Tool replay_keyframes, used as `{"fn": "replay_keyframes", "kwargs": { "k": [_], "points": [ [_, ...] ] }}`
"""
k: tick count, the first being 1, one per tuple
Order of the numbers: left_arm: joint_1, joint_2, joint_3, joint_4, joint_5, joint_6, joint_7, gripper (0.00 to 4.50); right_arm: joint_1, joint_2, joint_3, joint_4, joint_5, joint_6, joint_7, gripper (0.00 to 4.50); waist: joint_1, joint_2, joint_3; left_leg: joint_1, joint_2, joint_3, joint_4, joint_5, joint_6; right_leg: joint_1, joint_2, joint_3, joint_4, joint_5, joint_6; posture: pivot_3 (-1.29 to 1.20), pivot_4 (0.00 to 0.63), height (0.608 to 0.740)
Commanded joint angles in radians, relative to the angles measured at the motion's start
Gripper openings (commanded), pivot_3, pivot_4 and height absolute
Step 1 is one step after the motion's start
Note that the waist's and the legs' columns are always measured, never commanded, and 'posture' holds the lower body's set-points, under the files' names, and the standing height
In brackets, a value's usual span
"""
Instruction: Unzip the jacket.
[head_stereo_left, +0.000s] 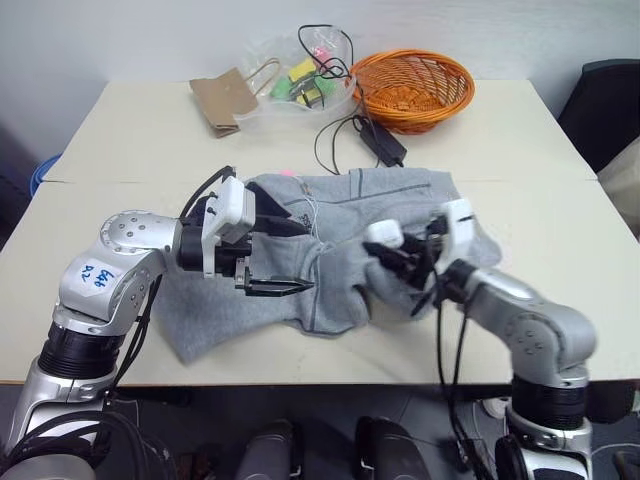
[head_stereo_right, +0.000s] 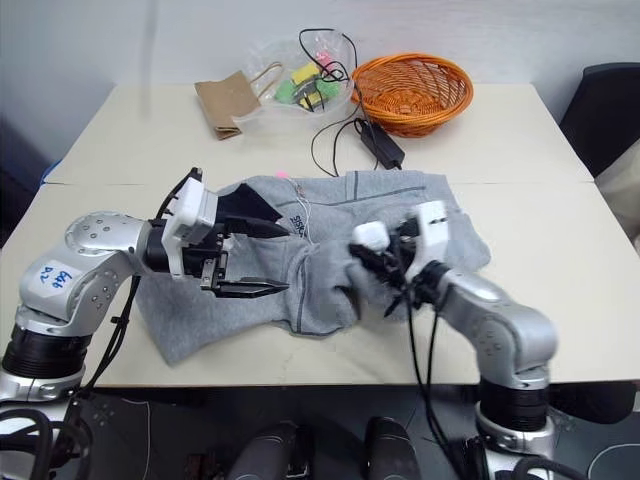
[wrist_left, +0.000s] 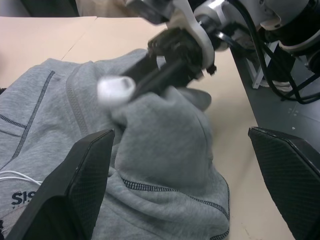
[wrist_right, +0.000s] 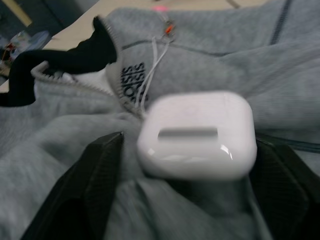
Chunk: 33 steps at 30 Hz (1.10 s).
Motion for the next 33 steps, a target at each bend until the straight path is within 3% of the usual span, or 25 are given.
{"fn": "replay_keyframes", "kwargs": {
  "k": [1, 9, 16, 30, 33],
  "points": [
    [0.008, 0.013, 0.034, -0.043, -0.008, -0.001, 0.006, 4.50, 0.003, -0.057, 0.034, -0.059, -0.038, -0.039, 0.011, 4.47, -0.001, 0.000, 0.000, 0.000, 0.000, 0.000, 0.000, 0.000, 0.000, 0.000, 0.000, 0.000, 0.000, 0.000, 0.000, 0.00, 0.150, 0.740],
    [0.026, 0.004, 0.033, -0.065, -0.012, 0.007, 0.023, 4.50, -0.030, -0.133, 0.000, -0.062, -0.059, -0.068, 0.011, 4.47, -0.002, 0.000, 0.000, 0.000, 0.001, 0.000, 0.000, 0.000, 0.000, 0.000, 0.000, 0.000, 0.000, 0.000, 0.000, 0.00, 0.150, 0.740],
    [0.001, -0.003, 0.022, -0.047, -0.004, 0.002, 0.018, 4.50, -0.082, -0.018, 0.040, 0.030, -0.065, -0.042, -0.046, 4.47, -0.004, 0.000, 0.000, 0.000, 0.001, 0.000, 0.000, 0.000, 0.000, 0.000, 0.001, 0.000, 0.000, 0.000, 0.000, 0.00, 0.150, 0.740],
    [0.010, 0.013, 0.032, -0.058, -0.005, 0.012, 0.017, 4.50, -0.059, 0.062, 0.040, 0.068, -0.074, 0.043, -0.109, 4.47, -0.005, 0.000, 0.000, 0.000, 0.001, 0.000, 0.000, 0.000, 0.000, 0.000, 0.001, 0.000, 0.000, 0.000, 0.000, 0.00, 0.150, 0.740],
    [0.010, 0.015, 0.031, -0.058, -0.003, 0.011, 0.018, 4.50, -0.053, 0.076, 0.032, 0.065, -0.065, 0.054, -0.105, 3.91, -0.005, 0.000, 0.000, 0.000, 0.001, 0.000, 0.000, 0.000, 0.000, 0.000, 0.001, 0.000, 0.000, 0.000, 0.000, 0.00, 0.150, 0.740]
  ]
}}
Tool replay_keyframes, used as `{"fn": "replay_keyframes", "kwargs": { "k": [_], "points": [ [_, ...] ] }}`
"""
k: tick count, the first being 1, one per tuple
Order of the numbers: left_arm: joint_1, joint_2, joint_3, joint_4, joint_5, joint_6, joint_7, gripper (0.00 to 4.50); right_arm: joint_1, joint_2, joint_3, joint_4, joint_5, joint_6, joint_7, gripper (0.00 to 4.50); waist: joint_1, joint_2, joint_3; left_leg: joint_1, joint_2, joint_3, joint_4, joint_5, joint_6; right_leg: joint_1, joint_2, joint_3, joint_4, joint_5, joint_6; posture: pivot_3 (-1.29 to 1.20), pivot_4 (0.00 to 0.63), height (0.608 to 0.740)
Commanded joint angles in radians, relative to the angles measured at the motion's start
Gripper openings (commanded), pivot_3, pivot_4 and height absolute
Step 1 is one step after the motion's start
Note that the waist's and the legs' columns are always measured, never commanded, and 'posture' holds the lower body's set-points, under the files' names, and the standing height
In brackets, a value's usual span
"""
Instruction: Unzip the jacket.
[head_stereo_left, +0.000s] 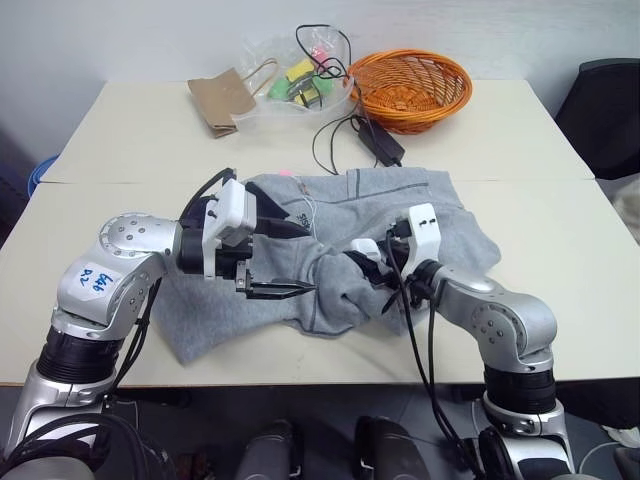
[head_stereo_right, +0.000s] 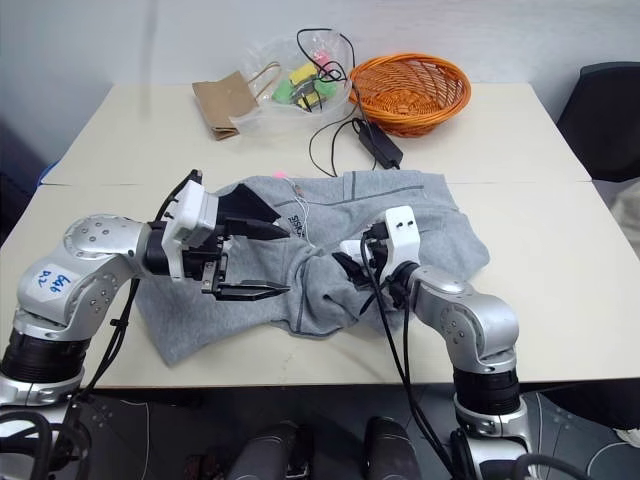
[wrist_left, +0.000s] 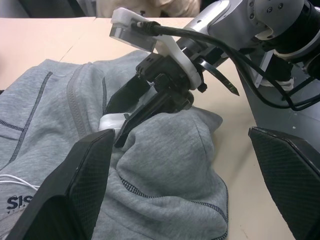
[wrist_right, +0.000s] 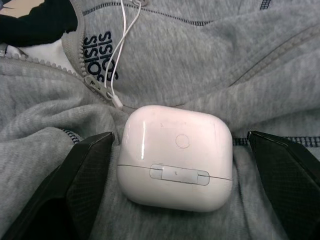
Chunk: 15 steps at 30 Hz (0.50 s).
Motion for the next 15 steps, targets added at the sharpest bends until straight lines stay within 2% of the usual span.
{"fn": "replay_keyframes", "kwargs": {
  "k": [1, 3, 4, 10, 15],
  "points": [
    [-0.005, 0.013, 0.024, -0.026, -0.002, -0.001, 0.001, 4.50, 0.010, 0.018, -0.019, -0.019, 0.024, 0.010, 0.003, 3.61, 0.000, 0.000, 0.000, 0.000, 0.000, 0.000, 0.000, 0.000, 0.000, 0.000, 0.000, 0.000, 0.000, 0.000, 0.000, 0.00, 0.150, 0.740],
    [-0.006, 0.014, 0.022, -0.025, 0.000, -0.003, 0.001, 4.50, 0.010, 0.022, -0.021, -0.019, 0.023, 0.007, 0.005, 2.98, 0.000, 0.000, 0.000, 0.000, 0.000, 0.000, 0.000, 0.000, 0.000, 0.000, 0.000, 0.000, 0.000, 0.000, 0.000, 0.00, 0.150, 0.740],
    [-0.006, 0.014, 0.022, -0.025, 0.001, -0.004, 0.000, 4.50, 0.006, 0.024, -0.025, -0.020, 0.025, 0.001, 0.006, 2.82, 0.000, 0.000, 0.000, 0.000, 0.000, 0.000, 0.000, 0.000, 0.000, 0.000, 0.000, 0.000, 0.000, 0.000, 0.000, 0.00, 0.150, 0.740],
    [-0.001, 0.012, 0.018, -0.028, 0.001, -0.006, -0.002, 4.50, -0.064, 0.018, -0.114, -0.071, 0.094, -0.018, 0.028, 2.82, 0.000, 0.000, 0.000, 0.000, 0.000, 0.000, 0.000, 0.000, 0.000, 0.000, 0.000, 0.000, 0.000, 0.000, 0.000, 0.00, 0.150, 0.740],
    [0.007, 0.001, 0.005, -0.038, 0.002, -0.010, -0.003, 4.50, -0.169, -0.025, -0.288, -0.087, 0.204, 0.019, 0.003, 2.82, 0.002, 0.000, 0.000, -0.001, 0.000, 0.000, 0.000, 0.000, 0.000, -0.001, 0.000, 0.000, 0.000, 0.000, 0.000, 0.00, 0.150, 0.740]
  ]
}}
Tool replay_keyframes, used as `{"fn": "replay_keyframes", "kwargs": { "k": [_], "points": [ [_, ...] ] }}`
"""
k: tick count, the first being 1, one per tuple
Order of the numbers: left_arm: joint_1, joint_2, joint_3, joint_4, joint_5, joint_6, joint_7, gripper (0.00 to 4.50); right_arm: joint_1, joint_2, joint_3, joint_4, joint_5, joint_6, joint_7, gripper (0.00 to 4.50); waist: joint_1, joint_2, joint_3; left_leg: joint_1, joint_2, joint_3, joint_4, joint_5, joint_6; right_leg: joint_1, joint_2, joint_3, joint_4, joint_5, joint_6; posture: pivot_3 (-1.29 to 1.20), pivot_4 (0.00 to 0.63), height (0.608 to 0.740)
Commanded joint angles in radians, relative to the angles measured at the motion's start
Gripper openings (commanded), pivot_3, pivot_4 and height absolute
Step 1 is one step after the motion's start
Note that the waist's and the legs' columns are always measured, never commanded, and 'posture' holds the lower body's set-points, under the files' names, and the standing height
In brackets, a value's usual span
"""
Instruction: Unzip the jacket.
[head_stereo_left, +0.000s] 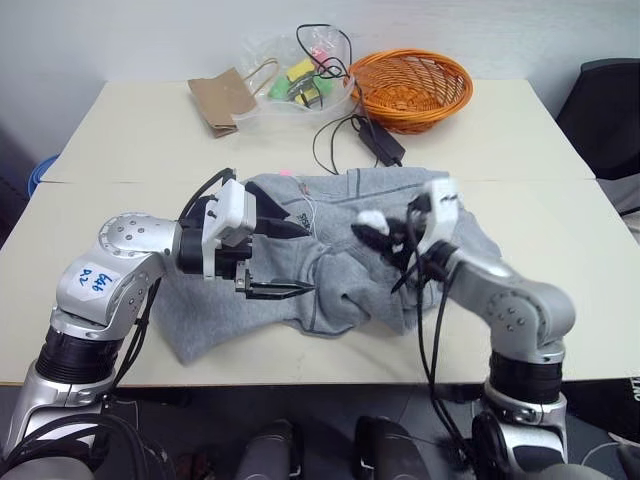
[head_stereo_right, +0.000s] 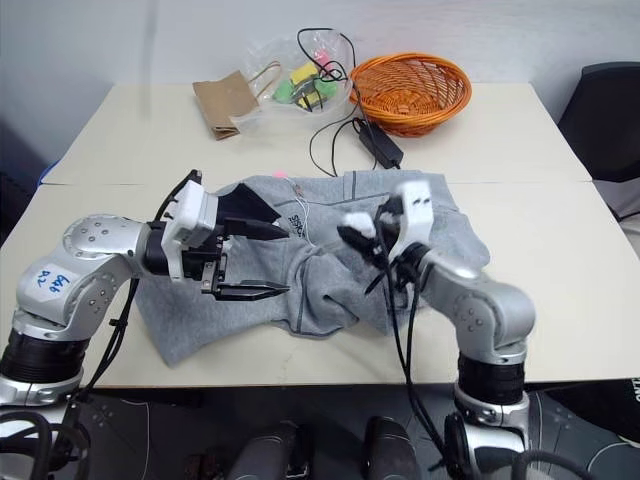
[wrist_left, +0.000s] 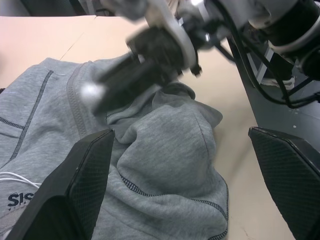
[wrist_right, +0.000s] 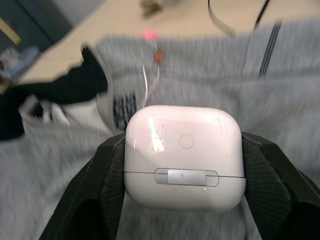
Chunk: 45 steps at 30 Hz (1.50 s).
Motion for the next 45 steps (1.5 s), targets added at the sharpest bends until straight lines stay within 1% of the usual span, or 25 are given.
{"fn": "replay_keyframes", "kwargs": {
  "k": [1, 2, 3, 5, 8, 9, 11, 12, 15, 18, 21, 25, 27, 28, 30, 34, 37, 38, 40, 41, 43, 45],
  "points": [
    [0.003, -0.005, 0.001, -0.032, 0.002, -0.012, -0.003, 4.50, -0.074, -0.044, -0.159, -0.056, 0.117, 0.033, -0.020, 2.82, 0.001, 0.000, 0.000, 0.000, 0.000, 0.000, 0.000, 0.000, 0.000, 0.000, 0.000, 0.000, 0.000, 0.000, 0.000, 0.00, 0.150, 0.740],
    [0.003, -0.007, -0.002, -0.030, 0.003, -0.015, -0.004, 4.50, -0.082, -0.053, -0.185, -0.056, 0.138, 0.047, -0.029, 2.82, 0.003, 0.000, 0.000, 0.000, 0.000, 0.000, 0.000, 0.000, 0.000, 0.000, 0.000, 0.000, 0.000, 0.000, 0.000, 0.00, 0.150, 0.740],
    [0.001, -0.010, -0.007, -0.028, 0.006, -0.019, -0.006, 4.50, -0.079, -0.086, -0.203, -0.065, 0.143, 0.056, -0.029, 2.82, 0.002, 0.000, 0.000, -0.001, 0.000, 0.000, 0.000, 0.000, 0.000, 0.000, 0.000, 0.000, 0.000, 0.000, 0.000, 0.00, 0.150, 0.740],
    [-0.003, -0.016, -0.019, -0.025, 0.014, -0.028, -0.011, 4.50, -0.044, -0.198, -0.224, -0.077, 0.112, 0.053, -0.004, 2.82, 0.003, 0.000, 0.000, -0.001, 0.000, -0.001, 0.000, 0.000, 0.000, 0.000, -0.001, 0.000, 0.000, 0.000, 0.000, 0.00, 0.150, 0.740],
    [-0.007, -0.023, -0.023, -0.020, 0.016, -0.033, -0.023, 4.50, 0.075, -0.407, -0.236, -0.046, 0.018, 0.005, 0.052, 2.82, 0.012, 0.000, 0.000, -0.002, -0.001, -0.001, 0.000, -0.001, 0.001, 0.000, -0.001, -0.001, -0.002, 0.000, 0.000, 0.00, 0.150, 0.740],
    [-0.009, -0.023, -0.026, -0.017, 0.018, -0.037, -0.031, 4.50, 0.140, -0.479, -0.240, -0.013, -0.029, -0.027, 0.074, 2.82, 0.012, 0.000, 0.000, -0.003, -0.001, -0.001, 0.000, -0.001, 0.002, 0.000, -0.001, -0.001, -0.002, 0.000, 0.000, 0.00, 0.150, 0.740],
    [-0.012, -0.022, -0.035, -0.011, 0.024, -0.047, -0.050, 4.50, 0.261, -0.575, -0.282, 0.078, -0.104, -0.084, 0.106, 2.82, 0.015, -0.001, 0.000, -0.003, -0.001, 0.000, 0.000, -0.001, 0.002, 0.000, 0.000, 0.000, -0.003, 0.001, 0.001, 0.00, 0.150, 0.740],
    [-0.014, -0.022, -0.038, -0.010, 0.025, -0.050, -0.058, 4.50, 0.307, -0.599, -0.308, 0.120, -0.127, -0.112, 0.117, 2.82, 0.017, -0.001, 0.000, -0.003, -0.001, 0.000, 0.000, -0.001, 0.002, 0.000, 0.000, 0.000, -0.004, 0.001, 0.002, 0.00, 0.150, 0.740],
    [-0.013, -0.032, -0.054, -0.026, 0.022, -0.053, -0.071, 4.50, 0.424, -0.602, -0.405, 0.239, -0.167, -0.175, 0.118, 2.82, 0.025, -0.001, 0.000, -0.003, -0.001, 0.002, 0.000, 0.000, 0.003, 0.000, 0.000, 0.000, -0.003, 0.002, 0.003, 0.00, 0.150, 0.740],
    [-0.012, -0.043, -0.059, -0.049, 0.015, -0.046, -0.069, 4.50, 0.483, -0.555, -0.481, 0.302, -0.170, -0.188, 0.089, 2.82, 0.024, -0.001, 0.000, -0.001, -0.001, 0.004, 0.000, 0.000, 0.003, 0.000, 0.000, 0.003, -0.002, 0.002, 0.004, 0.00, 0.150, 0.740],
    [-0.019, -0.047, -0.057, -0.061, 0.007, -0.034, -0.065, 4.50, 0.483, -0.515, -0.520, 0.353, -0.167, -0.209, 0.069, 2.82, 0.020, -0.001, 0.000, 0.003, 0.000, 0.006, 0.000, 0.000, 0.003, 0.002, 0.000, 0.005, -0.002, 0.002, 0.004, 0.00, 0.150, 0.740],
    [-0.031, -0.046, -0.052, -0.088, -0.011, -0.010, -0.067, 4.50, 0.454, -0.498, -0.544, 0.507, -0.173, -0.262, 0.066, 2.82, 0.018, -0.001, 0.000, 0.005, 0.000, 0.006, -0.001, 0.000, 0.002, 0.003, 0.000, 0.007, -0.002, 0.002, 0.004, 0.00, 0.150, 0.740],
    [-0.009, -0.041, -0.049, -0.101, -0.006, -0.010, -0.060, 4.50, 0.461, -0.508, -0.537, 0.529, -0.176, -0.278, 0.083, 3.57, 0.020, -0.001, 0.000, 0.005, 0.000, 0.006, -0.001, 0.000, 0.003, 0.003, 0.000, 0.007, -0.002, 0.002, 0.004, 0.00, 0.150, 0.740],
    [0.001, -0.039, -0.047, -0.106, -0.004, -0.010, -0.056, 4.50, 0.466, -0.514, -0.534, 0.531, -0.175, -0.283, 0.092, 3.80, 0.020, -0.001, 0.000, 0.005, 0.000, 0.006, 0.000, 0.000, 0.003, 0.003, 0.000, 0.007, -0.002, 0.002, 0.004, 0.00, 0.150, 0.740],
    [0.022, -0.030, -0.040, -0.118, 0.003, -0.013, -0.051, 4.50, 0.473, -0.542, -0.526, 0.507, -0.181, -0.298, 0.115, 4.47, 0.021, 0.000, 0.000, 0.005, 0.000, 0.006, 0.000, 0.000, 0.003, 0.003, 0.000, 0.007, -0.002, 0.002, 0.004, 0.00, 0.150, 0.740],
    [0.046, 0.000, -0.020, -0.141, 0.011, -0.016, -0.039, 4.50, 0.465, -0.631, -0.499, 0.460, -0.187, -0.324, 0.202, 4.47, 0.022, 0.000, 0.000, 0.005, 0.000, 0.006, 0.000, 0.000, 0.003, 0.003, 0.000, 0.007, -0.002, 0.002, 0.004, 0.00, 0.150, 0.740],
    [0.072, 0.047, -0.011, -0.156, 0.042, -0.033, -0.039, 4.50, 0.483, -0.730, -0.421, 0.403, -0.218, -0.375, 0.317, 4.47, 0.022, 0.000, 0.001, 0.005, 0.001, 0.006, 0.000, 0.000, 0.002, 0.003, -0.001, 0.008, -0.002, 0.002, 0.004, 0.00, 0.150, 0.740],
    [0.093, 0.072, -0.021, -0.160, 0.080, -0.065, -0.044, 4.50, 0.493, -0.771, -0.386, 0.383, -0.231, -0.413, 0.375, 4.47, 0.022, 0.000, 0.001, 0.005, 0.001, 0.006, -0.001, 0.000, 0.002, 0.003, 0.000, 0.008, -0.003, 0.002, 0.004, 0.00, 0.150, 0.740],
    [0.137, 0.119, -0.045, -0.169, 0.144, -0.106, -0.048, 4.50, 0.515, -0.859, -0.307, 0.351, -0.274, -0.509, 0.496, 4.47, 0.018, 0.000, 0.001, 0.006, 0.002, 0.007, -0.001, -0.001, 0.001, 0.003, 0.000, 0.008, -0.004, 0.002, 0.004, 0.00, 0.150, 0.740],
    [0.159, 0.141, -0.068, -0.165, 0.199, -0.146, -0.044, 4.50, 0.524, -0.908, -0.257, 0.340, -0.305, -0.578, 0.565, 4.47, 0.018, 0.000, 0.001, 0.006, 0.002, 0.007, -0.002, -0.001, 0.001, 0.003, 0.000, 0.009, -0.005, 0.002, 0.004, 0.00, 0.150, 0.740],
    [0.180, 0.170, -0.103, -0.153, 0.279, -0.209, -0.042, 4.50, 0.521, -0.971, -0.178, 0.340, -0.357, -0.688, 0.651, 4.47, 0.018, 0.000, 0.001, 0.006, 0.002, 0.008, -0.002, -0.001, 0.001, 0.003, 0.001, 0.008, -0.009, 0.002, 0.004, 0.00, 0.150, 0.740],
    [0.193, 0.189, -0.143, -0.137, 0.354, -0.269, -0.047, 4.50, 0.507, -1.031, -0.066, 0.360, -0.462, -0.871, 0.717, 4.47, 0.022, 0.000, 0.001, 0.006, 0.002, 0.008, -0.001, -0.001, 0.001, 0.003, 0.000, 0.008, -0.009, 0.002, 0.004, 0.00, 0.150, 0.740]
  ]
}}
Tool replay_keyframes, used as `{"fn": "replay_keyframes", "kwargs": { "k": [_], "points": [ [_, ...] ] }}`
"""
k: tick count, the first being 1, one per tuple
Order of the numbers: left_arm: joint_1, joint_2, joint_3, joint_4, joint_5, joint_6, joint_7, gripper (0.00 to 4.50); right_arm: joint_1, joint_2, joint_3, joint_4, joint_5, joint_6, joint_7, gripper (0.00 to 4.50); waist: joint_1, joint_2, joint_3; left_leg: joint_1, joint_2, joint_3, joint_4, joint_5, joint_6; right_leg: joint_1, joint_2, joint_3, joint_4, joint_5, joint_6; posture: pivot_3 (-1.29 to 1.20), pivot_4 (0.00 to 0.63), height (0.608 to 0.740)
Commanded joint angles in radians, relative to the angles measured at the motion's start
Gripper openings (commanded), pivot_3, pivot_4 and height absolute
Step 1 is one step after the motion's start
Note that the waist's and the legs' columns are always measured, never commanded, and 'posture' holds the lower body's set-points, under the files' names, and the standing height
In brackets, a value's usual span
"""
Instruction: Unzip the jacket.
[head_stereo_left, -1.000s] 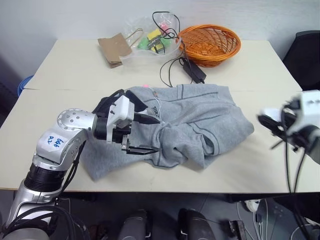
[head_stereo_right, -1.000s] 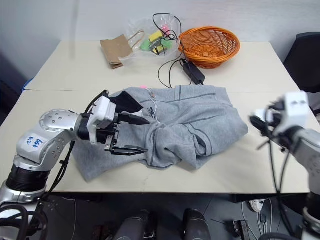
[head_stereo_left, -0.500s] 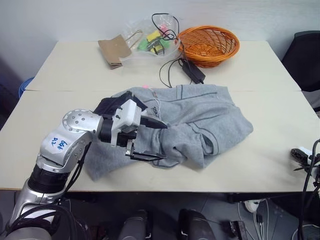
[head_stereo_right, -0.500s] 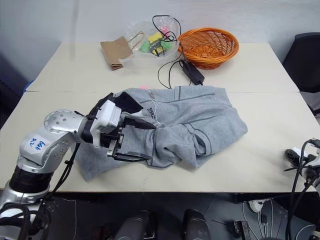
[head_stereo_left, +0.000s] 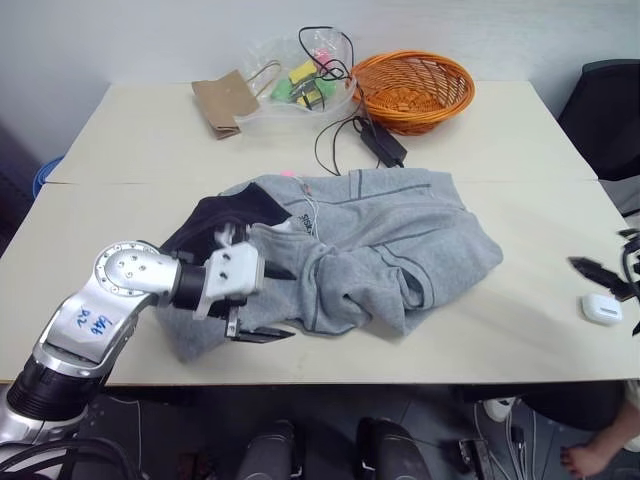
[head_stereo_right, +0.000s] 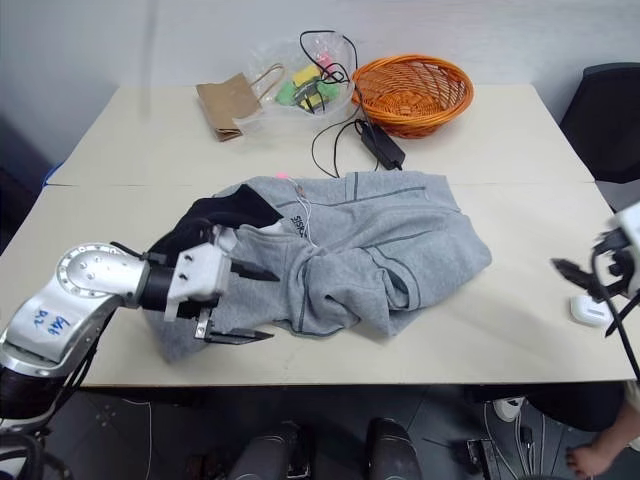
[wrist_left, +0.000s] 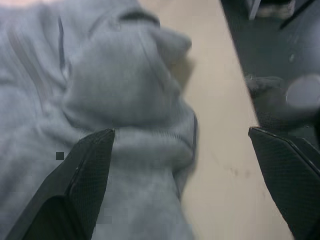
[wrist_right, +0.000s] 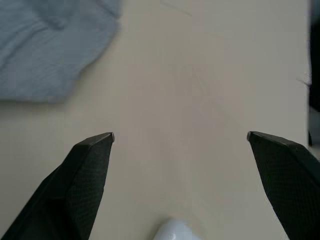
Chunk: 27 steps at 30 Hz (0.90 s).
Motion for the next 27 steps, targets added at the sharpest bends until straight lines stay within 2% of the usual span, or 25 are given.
{"fn": "replay_keyframes", "kwargs": {
  "k": [1, 4, 8, 12, 15, 19, 20, 24, 27],
  "points": [
    [0.014, 0.034, -0.057, 0.010, 0.135, -0.127, -0.009, 4.50, -0.032, -0.107, 0.181, 0.023, -0.202, -0.357, 0.125, 4.47, 0.006, 0.000, 0.000, 0.000, -0.001, 0.000, 0.000, 0.000, 0.000, 0.000, 0.000, 0.000, 0.000, 0.000, 0.000, 0.00, 0.150, 0.740],
    [0.013, 0.022, -0.096, 0.046, 0.206, -0.194, -0.004, 4.50, -0.101, -0.132, 0.324, 0.111, -0.341, -0.587, 0.166, 4.47, 0.008, 0.000, 0.000, 0.000, -0.001, 0.001, 0.000, -0.001, 0.001, 0.000, -0.001, 0.000, 0.000, 0.000, 0.000, 0.00, 0.150, 0.740],
    [-0.023, -0.031, -0.162, 0.126, 0.340, -0.259, 0.052, 4.50, -0.307, -0.018, 0.476, 0.264, -0.472, -0.725, 0.131, 4.47, 0.004, -0.001, 0.001, -0.001, 0.000, 0.001, 0.001, -0.001, 0.001, -0.001, -0.002, 0.000, -0.002, 0.000, 0.000, 0.00, 0.150, 0.740],
    [-0.045, -0.087, -0.184, 0.158, 0.369, -0.253, 0.061, 4.50, -0.395, 0.054, 0.538, 0.359, -0.534, -0.816, 0.115, 4.47, 0.002, -0.001, 0.001, -0.001, 0.001, 0.001, 0.002, 0.000, 0.000, -0.001, -0.001, 0.000, 0.002, 0.000, 0.000, 0.00, 0.150, 0.740],
    [-0.035, -0.087, -0.203, 0.172, 0.415, -0.296, 0.053, 3.99, -0.451, 0.111, 0.561, 0.393, -0.531, -0.847, 0.127, 4.50, 0.001, -0.001, 0.001, -0.001, 0.001, 0.001, 0.003, 0.000, 0.001, 0.000, -0.001, -0.001, 0.004, 0.000, 0.000, 0.00, 0.150, 0.740],
    [-0.019, -0.081, -0.194, 0.174, 0.418, -0.308, 0.038, 2.74, -0.519, 0.162, 0.591, 0.455, -0.568, -0.890, 0.120, 4.50, -0.003, -0.001, 0.001, 0.000, 0.001, 0.001, 0.004, 0.000, 0.001, 0.001, -0.002, -0.001, 0.006, 0.000, 0.000, 0.00, 0.150, 0.740],
    [-0.011, -0.079, -0.189, 0.167, 0.409, -0.305, 0.031, 2.58, -0.528, 0.164, 0.600, 0.467, -0.569, -0.901, 0.136, 4.50, -0.003, -0.001, 0.001, 0.001, 0.001, 0.001, 0.004, 0.000, 0.001, 0.001, -0.002, 0.000, 0.006, 0.000, 0.000, 0.00, 0.150, 0.740],
    [0.023, -0.058, -0.161, 0.138, 0.381, -0.301, 0.006, 1.36, -0.538, 0.163, 0.602, 0.486, -0.557, -0.917, 0.178, 3.23, -0.004, -0.001, 0.001, 0.000, 0.001, 0.001, 0.004, 0.000, 0.001, 0.001, -0.003, 0.000, 0.007, 0.000, 0.000, 0.00, 0.150, 0.740],
    [0.060, -0.005, -0.124, 0.130, 0.364, -0.327, -0.027, 0.43, -0.529, 0.153, 0.593, 0.469, -0.533, -0.910, 0.215, 2.24, -0.013, -0.001, 0.001, 0.000, 0.001, 0.000, 0.004, 0.000, 0.001, 0.001, -0.003, 0.000, 0.007, 0.000, 0.000, 0.00, 0.150, 0.740]
  ]
}}
